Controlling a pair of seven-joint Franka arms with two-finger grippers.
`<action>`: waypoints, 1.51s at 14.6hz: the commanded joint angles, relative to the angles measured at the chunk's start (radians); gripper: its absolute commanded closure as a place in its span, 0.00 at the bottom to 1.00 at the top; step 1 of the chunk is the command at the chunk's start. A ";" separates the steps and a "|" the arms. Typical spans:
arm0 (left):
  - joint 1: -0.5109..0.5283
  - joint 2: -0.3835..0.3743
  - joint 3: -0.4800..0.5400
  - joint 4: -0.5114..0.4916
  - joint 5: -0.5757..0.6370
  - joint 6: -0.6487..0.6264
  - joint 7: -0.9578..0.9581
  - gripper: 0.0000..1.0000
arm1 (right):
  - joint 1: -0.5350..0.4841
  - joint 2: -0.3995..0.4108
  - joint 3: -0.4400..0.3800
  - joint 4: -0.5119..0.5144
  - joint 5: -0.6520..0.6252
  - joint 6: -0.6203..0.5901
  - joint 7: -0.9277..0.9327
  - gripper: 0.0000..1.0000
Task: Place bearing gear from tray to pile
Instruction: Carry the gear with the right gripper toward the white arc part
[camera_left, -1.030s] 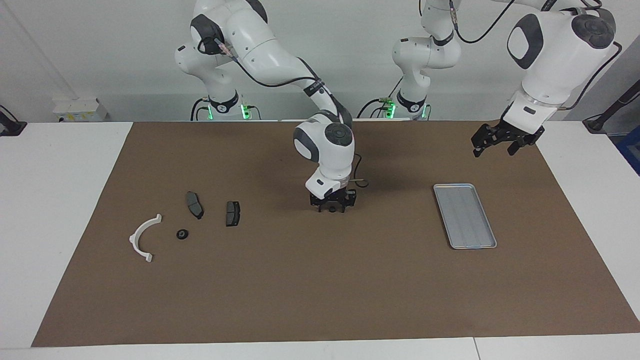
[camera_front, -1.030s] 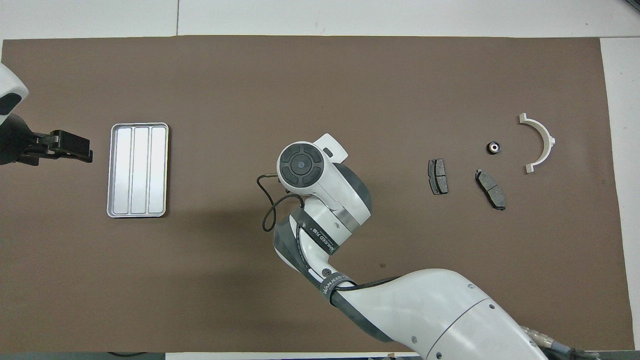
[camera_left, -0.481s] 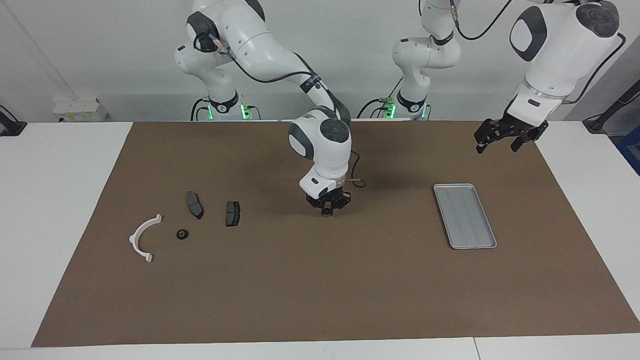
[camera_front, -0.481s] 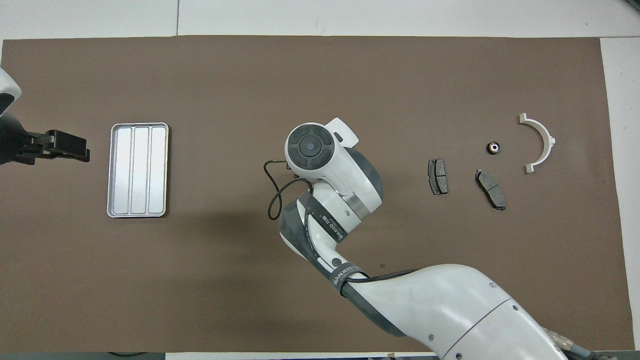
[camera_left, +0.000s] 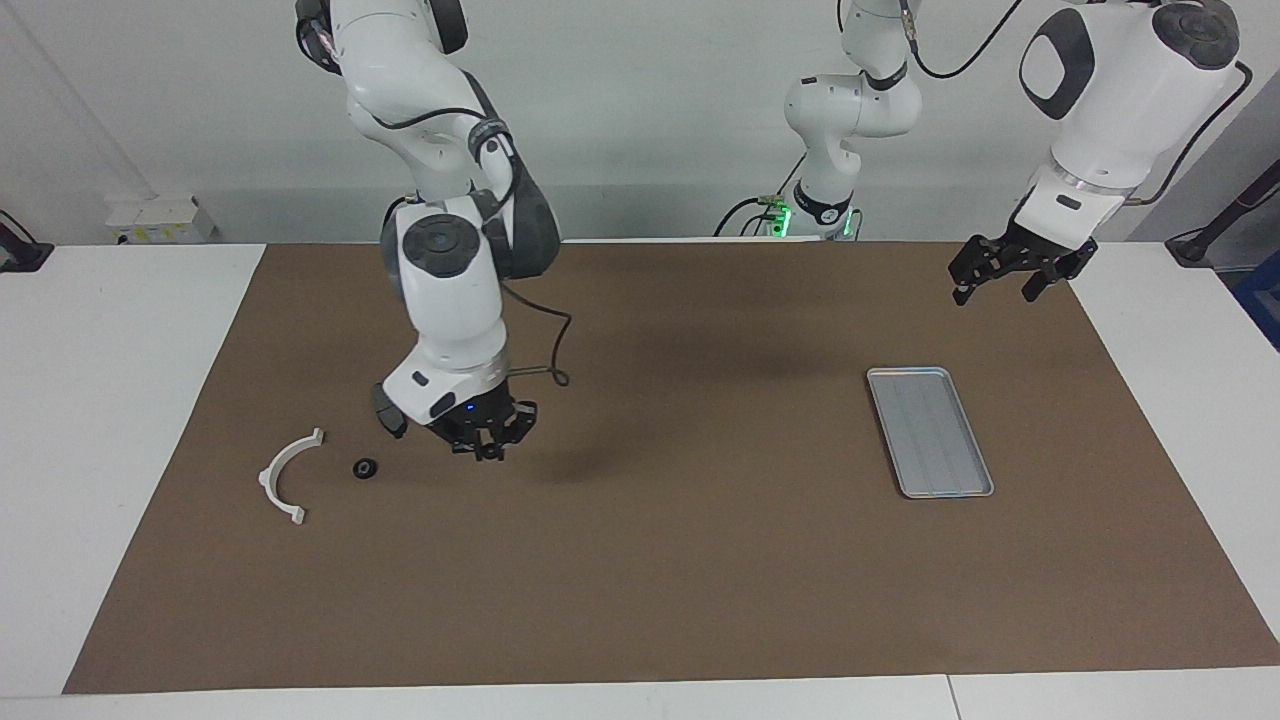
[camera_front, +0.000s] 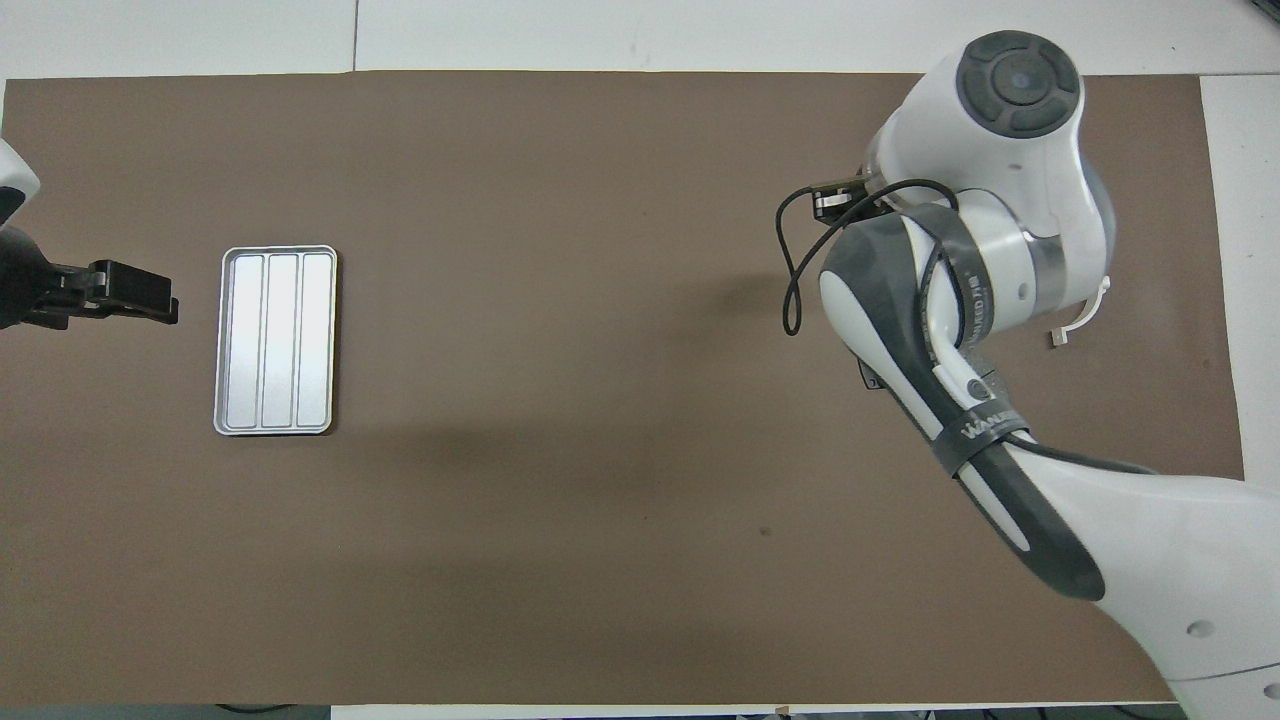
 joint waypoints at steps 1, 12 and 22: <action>0.016 -0.015 -0.009 -0.010 0.005 0.000 -0.005 0.00 | -0.051 -0.026 0.022 -0.082 0.012 0.019 -0.111 1.00; 0.010 -0.013 -0.012 -0.008 0.005 0.003 -0.005 0.00 | -0.156 -0.089 0.022 -0.355 0.017 0.236 -0.277 1.00; 0.075 -0.013 -0.090 -0.010 0.005 0.002 0.007 0.00 | -0.166 -0.083 0.022 -0.430 0.019 0.328 -0.308 1.00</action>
